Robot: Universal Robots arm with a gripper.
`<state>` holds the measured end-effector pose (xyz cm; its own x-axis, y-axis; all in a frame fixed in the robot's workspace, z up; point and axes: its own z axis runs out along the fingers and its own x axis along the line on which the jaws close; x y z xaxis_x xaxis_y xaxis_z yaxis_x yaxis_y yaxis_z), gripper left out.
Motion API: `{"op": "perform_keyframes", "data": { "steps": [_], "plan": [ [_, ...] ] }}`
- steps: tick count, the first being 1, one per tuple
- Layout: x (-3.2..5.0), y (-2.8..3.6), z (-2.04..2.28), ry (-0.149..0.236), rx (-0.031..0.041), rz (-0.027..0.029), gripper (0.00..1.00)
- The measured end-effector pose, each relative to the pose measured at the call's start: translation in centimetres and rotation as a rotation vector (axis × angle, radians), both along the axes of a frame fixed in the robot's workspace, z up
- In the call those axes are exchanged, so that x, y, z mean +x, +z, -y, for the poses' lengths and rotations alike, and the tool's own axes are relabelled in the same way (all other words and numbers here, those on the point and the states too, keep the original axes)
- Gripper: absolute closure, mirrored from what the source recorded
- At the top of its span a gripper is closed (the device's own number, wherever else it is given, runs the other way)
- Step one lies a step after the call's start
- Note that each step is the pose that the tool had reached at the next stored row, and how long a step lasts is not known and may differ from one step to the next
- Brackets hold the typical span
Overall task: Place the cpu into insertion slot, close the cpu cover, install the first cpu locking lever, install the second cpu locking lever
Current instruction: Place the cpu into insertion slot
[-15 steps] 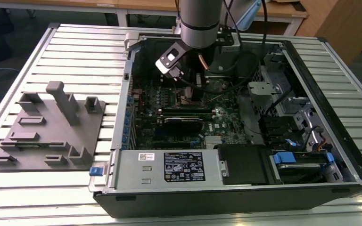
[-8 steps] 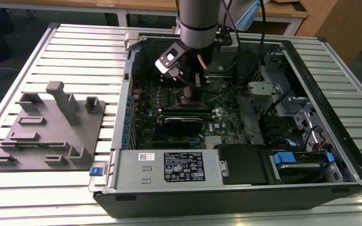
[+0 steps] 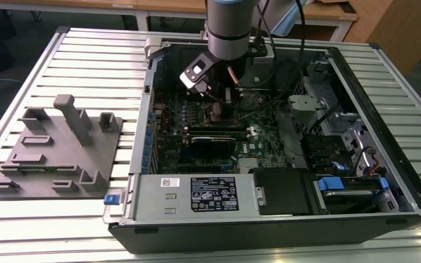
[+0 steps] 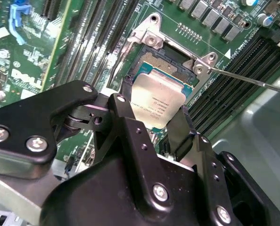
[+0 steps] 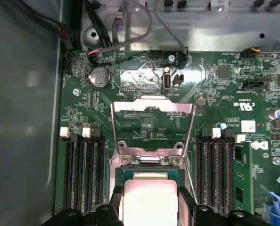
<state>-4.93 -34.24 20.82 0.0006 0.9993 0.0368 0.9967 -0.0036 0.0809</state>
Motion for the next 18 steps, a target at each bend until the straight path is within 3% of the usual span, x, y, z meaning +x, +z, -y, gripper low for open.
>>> {"op": "perform_keyframes", "data": {
  "steps": [9,18],
  "plan": [
    [-0.16,-0.84,-0.02,-0.002,-0.0006,0.0000,0.46],
    [-0.27,-1.04,-0.02,-0.013,-0.0006,0.0000,0.46]
  ]
}}
